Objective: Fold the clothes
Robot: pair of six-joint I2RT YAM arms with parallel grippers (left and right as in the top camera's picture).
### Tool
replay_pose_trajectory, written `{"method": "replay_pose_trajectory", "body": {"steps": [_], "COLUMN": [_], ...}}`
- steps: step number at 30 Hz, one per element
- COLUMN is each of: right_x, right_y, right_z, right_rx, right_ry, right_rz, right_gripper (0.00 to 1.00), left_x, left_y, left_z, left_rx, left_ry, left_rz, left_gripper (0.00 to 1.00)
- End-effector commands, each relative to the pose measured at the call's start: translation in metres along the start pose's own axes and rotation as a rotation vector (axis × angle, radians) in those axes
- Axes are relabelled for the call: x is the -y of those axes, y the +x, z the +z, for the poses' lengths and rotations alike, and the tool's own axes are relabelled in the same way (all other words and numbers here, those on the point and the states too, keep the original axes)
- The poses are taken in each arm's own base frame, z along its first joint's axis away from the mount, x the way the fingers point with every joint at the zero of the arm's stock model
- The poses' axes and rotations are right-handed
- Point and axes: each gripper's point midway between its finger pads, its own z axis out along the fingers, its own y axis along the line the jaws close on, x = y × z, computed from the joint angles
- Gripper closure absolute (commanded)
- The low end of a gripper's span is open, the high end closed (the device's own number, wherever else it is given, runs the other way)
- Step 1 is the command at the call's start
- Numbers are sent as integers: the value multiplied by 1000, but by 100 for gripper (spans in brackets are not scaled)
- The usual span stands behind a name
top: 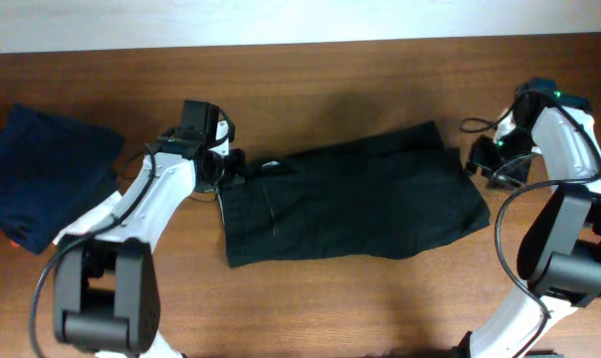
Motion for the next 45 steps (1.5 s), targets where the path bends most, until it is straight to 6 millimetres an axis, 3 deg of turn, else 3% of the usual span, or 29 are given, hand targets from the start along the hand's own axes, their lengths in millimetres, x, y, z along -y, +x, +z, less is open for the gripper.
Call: {"method": "replay_pose_trajectory", "body": {"steps": [1,5,11,20,23,25,26,29,33,37,40,45], "right_x": [-36,-40,-34,-53,-58,-55,-53,-44,-33,-27,-19,-6], "right_y": [-14,-22,-3,12,10,11,13,12,0,-2,11,33], "right_z": [-7,-4,25,55,55,54,52,33,-31,-91,-114,-119], "right_rx": [74,99,35,29,38,35,24,-1,14,31,-3,-89], "right_ry": [-144,-159,-159,-229,-230,-229,-228,-222,-222,-205,-138,-57], "right_rz": [-163,-149,-134,-208,-221,-214,-202,-169,-126,-98,-87,-66], "right_gripper": [44,41,39,39,61,87,96,96,96,96,96,96], "left_x": [9,10,9,9,9,9,9,12,9,19,20,22], "left_y": [-1,2,2,2,2,2,2,9,35,56,78,127], "left_z": [-31,-37,-37,-37,-37,-37,-37,-39,-51,-89,-121,-153], "left_rx": [33,32,31,31,31,31,31,1,-83,-100,-117,-238], "left_ry": [17,18,17,17,17,17,17,34,20,53,46,41], "left_rz": [2,2,2,2,2,1,2,-4,-25,-66,-172,-274], "left_gripper": [99,99,99,99,99,99,99,99,99,99,99,99]}}
